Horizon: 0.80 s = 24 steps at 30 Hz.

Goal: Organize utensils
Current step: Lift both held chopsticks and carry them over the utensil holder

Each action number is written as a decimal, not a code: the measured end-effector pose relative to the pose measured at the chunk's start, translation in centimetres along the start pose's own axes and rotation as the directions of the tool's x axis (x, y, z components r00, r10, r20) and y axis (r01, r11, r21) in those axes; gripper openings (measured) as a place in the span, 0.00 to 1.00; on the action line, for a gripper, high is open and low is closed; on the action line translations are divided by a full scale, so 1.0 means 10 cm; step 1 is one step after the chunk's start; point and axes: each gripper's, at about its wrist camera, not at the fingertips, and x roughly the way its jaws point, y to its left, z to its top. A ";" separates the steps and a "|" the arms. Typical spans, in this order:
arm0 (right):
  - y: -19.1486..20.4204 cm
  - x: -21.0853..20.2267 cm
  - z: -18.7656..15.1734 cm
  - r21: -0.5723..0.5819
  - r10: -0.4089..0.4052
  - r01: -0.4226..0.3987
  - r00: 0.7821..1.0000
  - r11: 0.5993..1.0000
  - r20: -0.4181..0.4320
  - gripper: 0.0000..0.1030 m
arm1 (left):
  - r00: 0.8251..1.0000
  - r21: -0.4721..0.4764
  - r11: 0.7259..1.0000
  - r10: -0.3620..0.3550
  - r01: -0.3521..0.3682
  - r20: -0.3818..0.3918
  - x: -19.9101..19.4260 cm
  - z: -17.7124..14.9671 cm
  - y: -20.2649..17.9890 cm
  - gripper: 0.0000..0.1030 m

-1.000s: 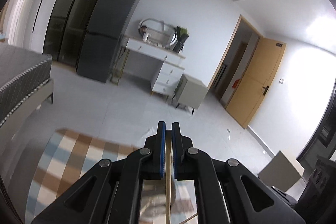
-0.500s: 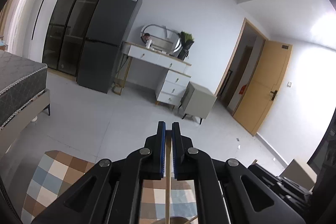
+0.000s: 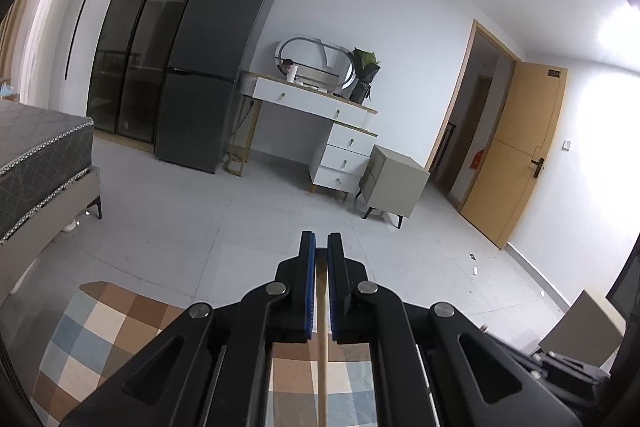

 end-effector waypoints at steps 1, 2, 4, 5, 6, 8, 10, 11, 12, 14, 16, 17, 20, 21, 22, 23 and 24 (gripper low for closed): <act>0.00 0.01 -0.03 0.005 0.001 -0.001 1.000 1.000 -0.008 0.04 | 1.000 0.003 1.000 0.003 -0.003 -0.001 -0.02 -0.01 -0.01 0.01; 0.00 0.01 -0.06 0.009 0.002 -0.002 1.000 1.000 -0.014 0.04 | 1.000 0.003 1.000 0.008 -0.008 0.000 -0.02 -0.01 -0.01 0.01; -0.01 0.01 -0.09 0.012 -0.001 0.001 1.000 1.000 -0.018 0.04 | 1.000 0.005 1.000 0.014 -0.014 0.002 -0.04 -0.01 -0.03 0.01; -0.02 0.01 -0.10 0.017 -0.001 0.001 1.000 1.000 -0.019 0.04 | 1.000 0.008 1.000 0.016 -0.017 0.008 -0.06 -0.01 -0.03 0.01; -0.02 0.00 -0.12 0.022 0.000 0.001 1.000 1.000 -0.020 0.04 | 1.000 0.014 1.000 0.015 -0.016 0.005 -0.08 -0.01 -0.04 0.01; -0.03 -0.01 -0.14 0.029 -0.002 0.003 1.000 1.000 -0.028 0.04 | 1.000 0.019 1.000 0.015 -0.015 0.006 -0.14 -0.01 -0.06 0.01; -0.04 -0.02 -0.13 0.027 -0.006 0.007 0.999 1.000 -0.031 0.04 | 1.000 0.019 1.000 0.020 -0.020 0.005 -0.12 0.00 -0.06 0.01; -0.04 -0.04 -0.13 0.026 -0.007 0.008 1.000 1.000 -0.030 0.04 | 1.000 0.022 1.000 0.019 -0.019 0.001 -0.13 0.01 -0.07 0.01; -0.03 -0.05 -0.13 0.028 -0.006 0.007 0.999 1.000 -0.031 0.04 | 1.000 0.025 1.000 0.017 -0.017 0.000 -0.12 0.01 -0.08 0.01; -0.05 -0.01 -0.12 0.031 0.004 -0.002 0.999 1.000 -0.045 0.04 | 1.000 0.030 0.999 0.016 -0.016 -0.003 -0.15 0.01 -0.08 0.01; -0.02 -0.01 -0.13 0.022 0.003 -0.002 0.999 1.000 -0.055 0.04 | 1.000 0.025 1.000 0.013 -0.013 -0.011 -0.15 0.03 -0.08 0.01; 0.00 0.00 -0.14 0.012 0.007 -0.007 0.998 1.000 -0.061 0.04 | 1.000 0.025 1.000 0.009 -0.009 -0.015 -0.17 0.03 -0.07 0.01; 0.04 0.00 -0.16 -0.011 0.006 -0.006 0.998 1.000 -0.066 0.04 | 1.000 0.032 0.999 -0.003 0.004 -0.026 -0.20 0.05 -0.07 0.01; 0.05 0.00 -0.16 -0.014 0.008 -0.009 0.997 1.000 -0.071 0.04 | 0.999 0.035 0.999 -0.013 0.014 -0.033 -0.22 0.06 -0.07 0.01; 0.06 0.00 -0.18 -0.015 0.007 -0.008 0.997 1.000 -0.073 0.04 | 0.999 0.037 0.999 -0.025 0.026 -0.040 -0.24 0.06 -0.07 0.01; 0.06 0.00 -0.18 -0.015 0.008 -0.010 0.997 1.000 -0.075 0.04 | 0.998 0.041 0.999 -0.032 0.034 -0.048 -0.28 0.06 -0.08 0.01; 0.07 -0.01 -0.20 -0.013 0.013 -0.014 0.997 1.000 -0.076 0.04 | 0.998 0.044 0.998 -0.039 0.041 -0.057 -0.28 0.07 -0.07 0.01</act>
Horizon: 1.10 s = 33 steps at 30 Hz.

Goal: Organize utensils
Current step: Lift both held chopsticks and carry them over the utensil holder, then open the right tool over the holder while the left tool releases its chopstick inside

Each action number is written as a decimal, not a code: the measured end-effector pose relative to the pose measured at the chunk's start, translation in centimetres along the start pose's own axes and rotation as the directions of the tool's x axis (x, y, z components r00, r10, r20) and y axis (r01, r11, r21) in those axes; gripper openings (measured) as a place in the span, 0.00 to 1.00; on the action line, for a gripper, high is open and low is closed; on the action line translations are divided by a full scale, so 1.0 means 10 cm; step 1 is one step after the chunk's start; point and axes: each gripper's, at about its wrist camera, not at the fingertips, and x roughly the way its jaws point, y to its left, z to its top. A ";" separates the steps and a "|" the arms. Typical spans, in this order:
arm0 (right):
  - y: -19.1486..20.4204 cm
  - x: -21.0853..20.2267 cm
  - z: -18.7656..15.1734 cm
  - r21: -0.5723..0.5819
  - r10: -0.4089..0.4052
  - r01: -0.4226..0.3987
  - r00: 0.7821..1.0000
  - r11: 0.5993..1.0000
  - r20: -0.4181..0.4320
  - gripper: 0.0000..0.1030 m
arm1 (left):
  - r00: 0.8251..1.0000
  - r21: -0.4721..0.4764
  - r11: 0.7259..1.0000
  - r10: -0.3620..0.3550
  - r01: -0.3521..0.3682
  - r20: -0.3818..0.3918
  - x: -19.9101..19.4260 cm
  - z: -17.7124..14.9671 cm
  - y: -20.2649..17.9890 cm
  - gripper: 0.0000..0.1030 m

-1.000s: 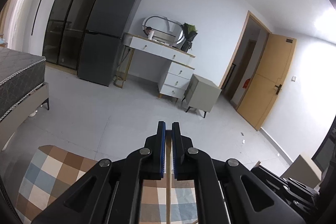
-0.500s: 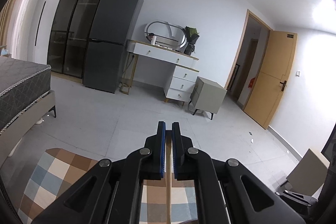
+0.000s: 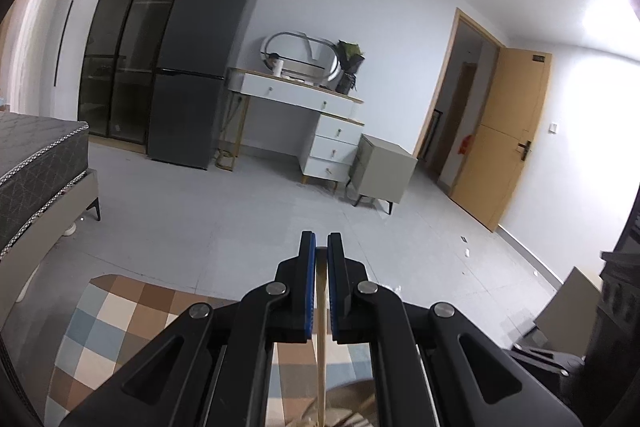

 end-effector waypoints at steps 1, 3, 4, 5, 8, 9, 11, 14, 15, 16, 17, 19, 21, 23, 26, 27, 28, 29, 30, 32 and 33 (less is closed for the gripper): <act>0.00 0.00 0.00 0.003 0.008 -0.008 1.000 1.000 -0.003 0.04 | 1.000 0.002 1.000 -0.012 0.012 -0.012 -0.02 0.00 0.00 0.01; 0.01 0.00 -0.02 0.007 0.010 -0.010 1.000 1.000 -0.007 0.05 | 0.999 0.011 1.000 -0.022 0.022 -0.025 -0.07 -0.02 0.01 0.01; 0.02 0.01 -0.03 0.013 0.014 -0.014 1.000 1.000 -0.013 0.05 | 0.999 0.012 1.000 -0.027 0.028 -0.034 -0.10 -0.03 0.02 0.01; 0.02 0.03 -0.04 0.018 0.018 -0.018 1.000 1.000 -0.019 0.06 | 0.998 0.011 0.999 -0.042 0.043 -0.049 -0.12 -0.04 0.03 0.01; 0.02 0.05 -0.08 0.033 0.021 -0.020 0.999 0.999 -0.032 0.07 | 0.997 0.050 0.998 -0.033 0.037 -0.071 -0.14 -0.07 0.02 0.01; 0.02 0.05 -0.09 0.042 0.019 -0.018 0.999 0.999 -0.036 0.07 | 0.996 0.058 0.998 -0.035 0.040 -0.078 -0.14 -0.08 0.02 0.01; 0.02 0.03 -0.12 0.059 0.019 -0.017 0.999 0.998 -0.041 0.07 | 0.994 0.063 0.996 -0.050 0.056 -0.101 -0.13 -0.09 0.02 0.01; 0.03 0.03 -0.17 0.075 0.016 -0.012 0.999 0.997 -0.046 0.08 | 0.984 0.057 0.993 -0.089 0.099 -0.157 -0.08 -0.13 0.04 0.01; 0.04 0.02 -0.19 0.079 0.013 -0.009 0.999 0.997 -0.049 0.08 | 0.979 0.058 0.992 -0.102 0.114 -0.176 -0.07 -0.15 0.04 0.01; 0.03 0.02 -0.21 0.086 0.011 -0.006 0.999 0.996 -0.052 0.08 | 0.975 0.060 0.990 -0.111 0.125 -0.191 -0.06 -0.16 0.03 0.01; 0.02 0.02 -0.21 0.090 0.010 -0.005 0.999 0.996 -0.054 0.08 | 0.970 0.063 0.988 -0.123 0.139 -0.211 -0.04 -0.18 0.03 0.01; 0.00 0.01 -0.25 0.103 0.005 0.001 0.998 0.995 -0.060 0.13 | 0.958 0.069 0.986 -0.131 0.153 -0.254 -0.02 -0.22 0.01 0.01; -0.04 -0.03 -0.30 0.125 -0.003 0.011 0.998 0.992 -0.061 0.27 | 0.940 0.055 0.982 -0.158 0.183 -0.302 0.01 -0.24 0.01 0.01; -0.06 -0.07 -0.34 0.146 -0.006 0.014 0.998 0.989 -0.058 0.31 | 0.925 0.041 0.980 -0.168 0.193 -0.340 0.02 -0.24 0.02 0.01; -0.07 -0.15 -0.37 0.159 -0.018 0.028 0.998 0.987 -0.066 0.33 | 0.916 0.035 0.983 -0.156 0.182 -0.370 -0.03 -0.22 0.02 0.03; -0.07 -0.19 -0.39 0.165 -0.021 0.031 0.998 0.986 -0.062 0.33 | 0.917 0.035 0.985 -0.145 0.170 -0.373 -0.07 -0.20 0.02 0.04; -0.07 -0.26 -0.40 0.169 -0.024 0.032 0.998 0.985 -0.054 0.35 | 0.918 0.032 0.986 -0.140 0.164 -0.371 -0.12 -0.20 0.04 0.11; -0.05 -0.32 -0.42 0.169 -0.029 0.036 0.999 0.985 -0.046 0.39 | 0.923 0.031 0.988 -0.130 0.152 -0.362 -0.19 -0.17 0.05 0.20; -0.04 -0.36 -0.44 0.167 -0.037 0.043 0.999 0.985 -0.040 0.42 | 0.927 0.031 0.989 -0.124 0.144 -0.353 -0.30 -0.20 0.07 0.26; 0.00 -0.49 -0.50 0.148 -0.071 0.074 0.997 0.986 -0.027 0.50 | 0.939 0.026 0.993 -0.098 0.113 -0.329 -0.48 -0.22 0.12 0.41; 0.02 -0.53 -0.52 0.139 -0.083 0.086 0.996 0.986 -0.027 0.50 | 0.947 0.008 0.995 -0.093 0.100 -0.306 -0.59 -0.22 0.15 0.42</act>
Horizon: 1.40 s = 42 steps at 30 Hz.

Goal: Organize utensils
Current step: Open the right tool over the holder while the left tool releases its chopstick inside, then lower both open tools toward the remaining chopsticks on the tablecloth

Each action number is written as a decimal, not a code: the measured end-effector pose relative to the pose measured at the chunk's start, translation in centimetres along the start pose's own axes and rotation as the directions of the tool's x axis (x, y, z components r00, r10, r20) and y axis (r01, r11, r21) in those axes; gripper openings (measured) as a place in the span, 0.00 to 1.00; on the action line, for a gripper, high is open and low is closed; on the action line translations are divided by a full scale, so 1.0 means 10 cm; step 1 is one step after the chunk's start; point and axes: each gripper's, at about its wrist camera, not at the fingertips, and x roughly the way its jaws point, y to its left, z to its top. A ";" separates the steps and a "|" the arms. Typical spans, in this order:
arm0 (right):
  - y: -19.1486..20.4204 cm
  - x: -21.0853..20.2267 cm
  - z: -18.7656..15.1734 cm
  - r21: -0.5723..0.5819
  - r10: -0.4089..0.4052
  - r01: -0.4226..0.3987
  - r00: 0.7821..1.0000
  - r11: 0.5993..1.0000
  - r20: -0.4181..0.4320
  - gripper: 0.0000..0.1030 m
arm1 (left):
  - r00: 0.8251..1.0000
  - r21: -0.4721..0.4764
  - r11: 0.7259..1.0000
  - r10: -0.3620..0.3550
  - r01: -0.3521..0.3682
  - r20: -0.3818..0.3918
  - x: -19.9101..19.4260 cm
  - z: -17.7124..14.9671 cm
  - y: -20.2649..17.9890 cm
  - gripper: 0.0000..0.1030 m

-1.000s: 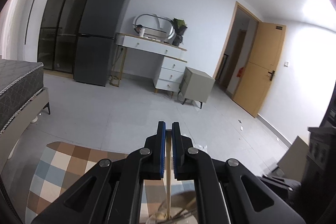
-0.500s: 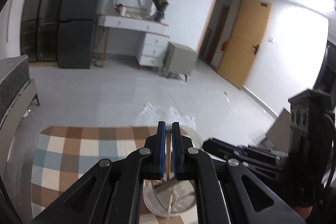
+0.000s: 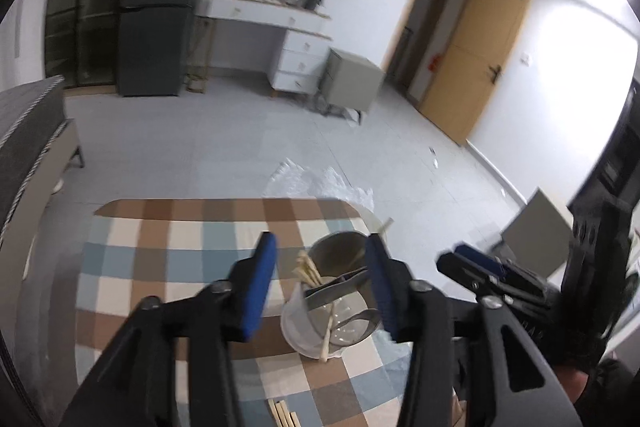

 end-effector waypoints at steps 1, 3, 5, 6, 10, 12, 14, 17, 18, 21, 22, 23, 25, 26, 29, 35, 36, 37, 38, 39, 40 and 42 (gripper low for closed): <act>0.00 -0.04 -0.03 -0.003 0.000 0.000 1.000 1.000 -0.001 0.50 | 1.000 -0.013 1.000 0.007 -0.007 0.013 -0.08 -0.02 0.02 0.44; 0.02 -0.15 -0.09 0.000 0.007 -0.007 1.000 1.000 0.001 0.50 | 0.999 -0.025 0.999 0.042 -0.041 0.031 -0.23 -0.08 0.03 0.48; 0.07 -0.27 -0.15 -0.001 0.006 -0.006 1.000 1.000 0.019 0.50 | 0.996 -0.024 0.997 0.076 -0.075 0.054 -0.40 -0.14 0.00 0.55; 0.09 -0.32 -0.17 -0.001 0.009 -0.009 1.000 1.000 0.024 0.50 | 0.994 -0.022 0.996 0.090 -0.089 0.062 -0.45 -0.15 -0.01 0.58; 0.23 -0.56 -0.27 -0.004 0.022 -0.021 0.998 1.000 0.060 0.56 | 0.984 -0.036 0.990 0.142 -0.139 0.109 -0.68 -0.23 -0.04 0.70; 0.31 -0.66 -0.32 -0.010 0.032 -0.031 0.996 0.999 0.082 0.61 | 0.976 -0.043 0.985 0.174 -0.170 0.135 -0.80 -0.27 -0.07 0.79; 0.40 -0.77 -0.39 -0.021 0.039 -0.037 0.994 0.999 0.107 0.68 | 0.966 -0.033 0.978 0.209 -0.206 0.154 -0.89 -0.32 -0.12 0.83; 0.56 -0.92 -0.49 -0.056 0.014 -0.005 0.988 0.998 0.156 0.75 | 0.954 -0.036 0.971 0.239 -0.236 0.180 -0.97 -0.39 -0.12 0.86; 0.60 -0.96 -0.52 -0.063 0.020 -0.010 0.986 0.998 0.167 0.77 | 0.952 -0.043 0.970 0.243 -0.240 0.184 -0.97 -0.41 -0.10 0.88; 0.68 -1.03 -0.62 -0.069 0.026 -0.013 0.982 0.998 0.189 0.84 | 0.944 -0.064 0.966 0.260 -0.252 0.201 -1.03 -0.52 -0.07 0.92; 0.72 -1.05 -0.67 -0.072 0.032 -0.019 0.980 0.997 0.197 0.85 | 0.941 -0.065 0.964 0.267 -0.259 0.209 -1.05 -0.55 -0.06 0.92; 0.75 -1.05 -0.70 -0.073 0.036 -0.022 0.979 0.997 0.200 0.88 | 0.937 -0.064 0.961 0.275 -0.267 0.217 -1.06 -0.60 -0.05 0.93; 0.79 -1.07 -0.79 -0.074 0.040 -0.025 0.979 0.997 0.201 0.91 | 0.931 -0.057 0.956 0.293 -0.288 0.218 -1.05 -0.67 -0.03 0.94; 0.80 -1.07 -0.83 -0.075 0.042 -0.028 0.979 0.997 0.201 0.91 | 0.929 -0.053 0.954 0.299 -0.294 0.217 -1.04 -0.71 -0.02 0.94; 0.84 -1.04 -0.95 -0.071 0.046 -0.033 0.981 0.997 0.189 0.94 | 0.922 -0.050 0.947 0.322 -0.319 0.214 -1.03 -0.85 0.03 0.95; 0.88 -0.85 -1.14 -0.076 0.028 -0.017 0.991 0.997 0.134 0.97 | 0.921 -0.052 0.937 0.350 -0.346 0.169 -0.88 -1.14 0.14 0.95; 0.87 -0.82 -1.18 -0.078 0.024 -0.015 0.992 0.997 0.122 0.97 | 0.923 -0.054 0.937 0.350 -0.346 0.161 -0.86 -1.18 0.16 0.95; 0.87 -0.79 -1.22 -0.079 0.021 -0.012 0.994 0.997 0.109 0.97 | 0.924 -0.058 0.936 0.352 -0.347 0.149 -0.83 -1.22 0.19 0.95; 0.87 -0.76 -1.26 -0.082 0.014 -0.006 0.996 0.997 0.094 0.97 | 0.922 -0.066 0.932 0.363 -0.357 0.133 -0.75 -1.27 0.24 0.95; 0.86 -0.71 -1.30 -0.086 0.005 0.002 0.997 0.996 0.073 0.97 | 0.922 -0.073 0.930 0.367 -0.361 0.120 -0.73 -1.32 0.27 0.95; 0.86 -0.66 -1.33 -0.088 -0.003 0.007 0.999 0.996 0.048 0.97 | 0.926 -0.082 0.930 0.365 -0.358 0.098 -0.69 -1.39 0.31 0.95; 0.84 -0.54 -1.41 -0.086 -0.020 0.018 1.000 0.996 -0.020 0.97 | 0.937 -0.101 0.934 0.347 -0.342 0.035 -0.53 -1.50 0.42 0.95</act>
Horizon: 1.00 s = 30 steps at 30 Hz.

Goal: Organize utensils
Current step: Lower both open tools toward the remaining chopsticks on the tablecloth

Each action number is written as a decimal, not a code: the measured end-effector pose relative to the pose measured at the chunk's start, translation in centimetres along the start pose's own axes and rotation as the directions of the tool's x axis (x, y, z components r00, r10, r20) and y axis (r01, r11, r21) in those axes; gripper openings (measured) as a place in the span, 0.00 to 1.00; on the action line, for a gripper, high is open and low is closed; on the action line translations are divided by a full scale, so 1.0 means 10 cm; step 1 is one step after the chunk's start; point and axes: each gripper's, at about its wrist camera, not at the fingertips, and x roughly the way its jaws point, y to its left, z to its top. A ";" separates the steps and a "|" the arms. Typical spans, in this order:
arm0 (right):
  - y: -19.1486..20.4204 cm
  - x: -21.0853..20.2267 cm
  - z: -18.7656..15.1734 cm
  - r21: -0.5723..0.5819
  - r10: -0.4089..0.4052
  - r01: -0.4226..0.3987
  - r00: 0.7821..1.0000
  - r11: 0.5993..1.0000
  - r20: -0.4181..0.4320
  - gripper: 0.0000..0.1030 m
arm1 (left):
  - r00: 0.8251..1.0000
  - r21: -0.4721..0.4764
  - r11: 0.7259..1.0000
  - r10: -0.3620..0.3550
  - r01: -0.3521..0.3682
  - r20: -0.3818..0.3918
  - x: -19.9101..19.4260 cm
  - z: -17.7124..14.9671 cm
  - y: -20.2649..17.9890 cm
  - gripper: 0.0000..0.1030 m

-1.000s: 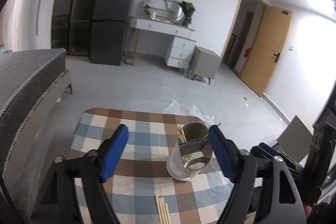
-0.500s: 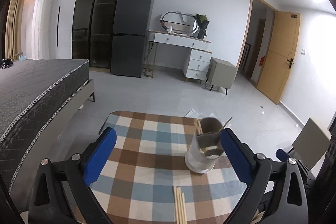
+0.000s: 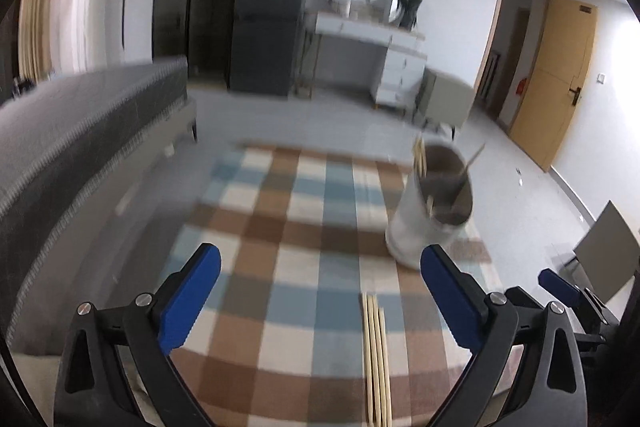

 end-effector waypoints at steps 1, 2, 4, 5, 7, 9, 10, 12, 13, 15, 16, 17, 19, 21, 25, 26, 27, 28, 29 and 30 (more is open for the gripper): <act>-0.02 0.09 -0.03 0.007 -0.003 0.003 0.999 1.000 -0.047 0.97 | 1.000 -0.005 1.000 0.001 -0.001 -0.027 0.09 -0.05 0.03 0.95; -0.05 0.18 -0.07 0.018 -0.005 0.007 0.996 1.000 -0.092 0.97 | 0.999 -0.004 1.000 0.005 -0.005 -0.040 0.17 -0.10 0.05 0.95; -0.10 0.38 -0.16 0.044 0.006 0.002 0.983 0.999 -0.186 0.95 | 0.998 -0.007 1.000 0.018 -0.018 -0.067 0.27 -0.17 0.09 0.95; -0.11 0.48 -0.20 0.054 0.012 0.000 0.973 0.999 -0.230 0.92 | 0.996 -0.014 1.000 0.018 -0.020 -0.089 0.35 -0.20 0.12 0.95; -0.14 0.66 -0.28 0.057 -0.003 0.021 0.954 0.998 -0.300 0.81 | 0.993 -0.024 0.999 0.035 -0.038 -0.113 0.43 -0.23 0.16 0.95; -0.16 0.82 -0.34 0.056 -0.015 0.038 0.933 0.998 -0.360 0.75 | 0.988 -0.036 0.998 0.047 -0.053 -0.147 0.53 -0.25 0.21 0.95; -0.18 0.92 -0.37 0.061 -0.019 0.046 0.919 0.997 -0.394 0.68 | 0.984 -0.050 0.997 0.042 -0.052 -0.175 0.59 -0.26 0.24 0.95; -0.21 1.08 -0.40 0.067 -0.013 0.047 0.896 0.997 -0.443 0.61 | 0.972 -0.073 0.996 0.038 -0.057 -0.232 0.71 -0.28 0.30 0.95; -0.20 1.17 -0.42 0.067 -0.011 0.048 0.884 0.997 -0.468 0.57 | 0.966 -0.086 0.994 0.038 -0.062 -0.256 0.75 -0.29 0.33 0.95; -0.21 1.33 -0.44 0.090 0.021 0.030 0.860 0.995 -0.510 0.49 | 0.954 -0.101 0.991 0.057 -0.091 -0.295 0.81 -0.31 0.40 0.95; -0.21 1.41 -0.44 0.099 0.029 0.027 0.849 0.995 -0.528 0.44 | 0.952 -0.116 0.989 0.049 -0.088 -0.301 0.81 -0.31 0.44 0.95; -0.19 1.48 -0.43 0.089 0.019 0.034 0.842 0.995 -0.539 0.43 | 0.951 -0.123 0.988 0.051 -0.092 -0.305 0.81 -0.31 0.46 0.95; -0.14 1.58 -0.42 0.050 -0.005 0.040 0.827 0.998 -0.563 0.42 | 0.951 -0.136 0.985 0.058 -0.104 -0.305 0.78 -0.29 0.52 0.95; -0.09 1.69 -0.42 0.009 -0.026 0.039 0.806 0.999 -0.592 0.36 | 0.952 -0.150 0.983 0.052 -0.101 -0.302 0.76 -0.26 0.56 0.95; 0.01 1.83 -0.45 -0.107 -0.109 0.053 0.767 0.993 -0.633 0.28 | 0.951 -0.172 0.979 0.054 -0.111 -0.306 0.75 -0.23 0.63 0.95; 0.02 1.86 -0.46 -0.128 -0.127 0.059 0.758 0.990 -0.640 0.26 | 0.949 -0.179 0.978 0.050 -0.110 -0.312 0.75 -0.23 0.65 0.95; 0.02 1.86 -0.46 -0.131 -0.131 0.060 0.756 0.990 -0.641 0.26 | 0.948 -0.187 0.976 0.044 -0.108 -0.316 0.76 -0.22 0.68 0.95; 0.02 1.87 -0.46 -0.133 -0.136 0.064 0.750 0.989 -0.647 0.26 | 0.947 -0.196 0.975 0.038 -0.105 -0.318 0.76 -0.23 0.70 0.95; 0.03 1.87 -0.45 -0.138 -0.139 0.063 0.747 0.988 -0.650 0.26 | 0.947 -0.202 0.974 0.034 -0.103 -0.319 0.76 -0.22 0.71 0.95; 0.04 1.87 -0.45 -0.151 -0.149 0.064 0.742 0.986 -0.654 0.26 | 0.947 -0.208 0.973 0.032 -0.103 -0.320 0.76 -0.21 0.73 0.95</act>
